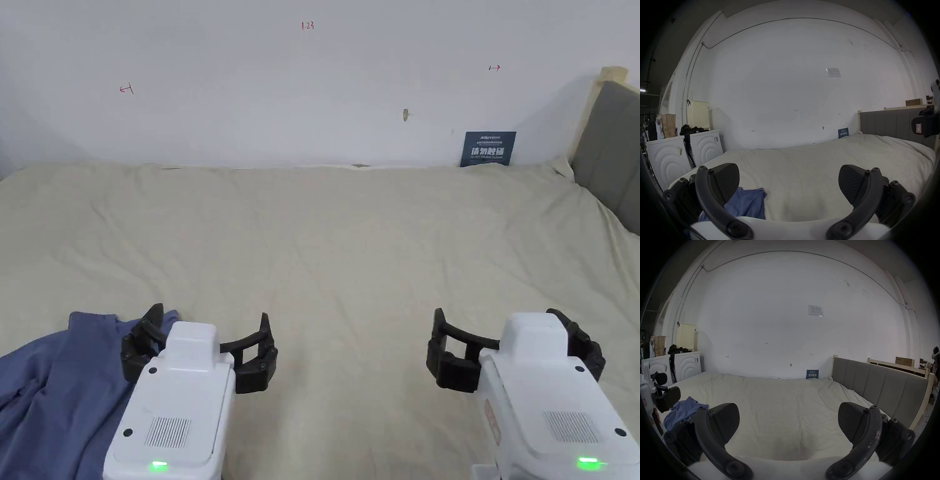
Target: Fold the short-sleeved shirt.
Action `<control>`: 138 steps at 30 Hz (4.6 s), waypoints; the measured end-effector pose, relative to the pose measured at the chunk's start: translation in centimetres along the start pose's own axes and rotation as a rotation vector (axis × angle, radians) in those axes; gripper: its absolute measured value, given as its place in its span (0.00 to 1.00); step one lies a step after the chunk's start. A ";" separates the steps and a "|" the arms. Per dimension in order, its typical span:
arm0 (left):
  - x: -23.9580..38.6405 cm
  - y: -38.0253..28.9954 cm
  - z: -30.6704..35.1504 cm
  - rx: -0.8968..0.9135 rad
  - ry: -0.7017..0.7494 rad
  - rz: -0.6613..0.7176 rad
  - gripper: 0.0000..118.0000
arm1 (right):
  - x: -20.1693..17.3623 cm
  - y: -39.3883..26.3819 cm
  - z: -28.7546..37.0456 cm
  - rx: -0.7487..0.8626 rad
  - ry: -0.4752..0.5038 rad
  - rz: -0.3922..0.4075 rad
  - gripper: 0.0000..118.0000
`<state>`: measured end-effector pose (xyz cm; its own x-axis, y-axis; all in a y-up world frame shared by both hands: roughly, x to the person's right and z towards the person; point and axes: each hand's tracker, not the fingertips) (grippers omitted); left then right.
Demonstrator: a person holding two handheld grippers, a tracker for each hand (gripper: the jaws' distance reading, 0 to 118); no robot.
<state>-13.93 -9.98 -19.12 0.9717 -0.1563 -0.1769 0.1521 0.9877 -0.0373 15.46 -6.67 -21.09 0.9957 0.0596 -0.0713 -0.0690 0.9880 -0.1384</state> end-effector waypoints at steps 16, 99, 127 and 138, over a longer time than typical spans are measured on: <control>-0.2 -0.1 -0.2 -0.004 0.010 0.004 1.00 | 0.3 0.1 -0.3 0.002 0.014 0.009 1.00; -18.6 -15.4 -9.7 -0.937 0.200 0.361 0.06 | -13.9 -2.5 -8.2 -0.148 0.379 0.096 0.01; 5.2 13.8 -12.4 -0.412 -0.529 0.178 0.05 | 2.9 1.7 -1.4 -0.013 0.109 -0.010 0.01; 13.4 -0.8 -12.6 -0.774 -0.667 0.111 0.05 | 7.4 -0.1 -1.5 -0.064 0.003 -0.018 0.01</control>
<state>-3.29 -12.99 -33.87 0.9116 0.2059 0.3559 0.1267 0.6827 -0.7196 22.74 -6.52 -23.13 0.9966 0.0416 -0.0708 -0.0552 0.9777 -0.2026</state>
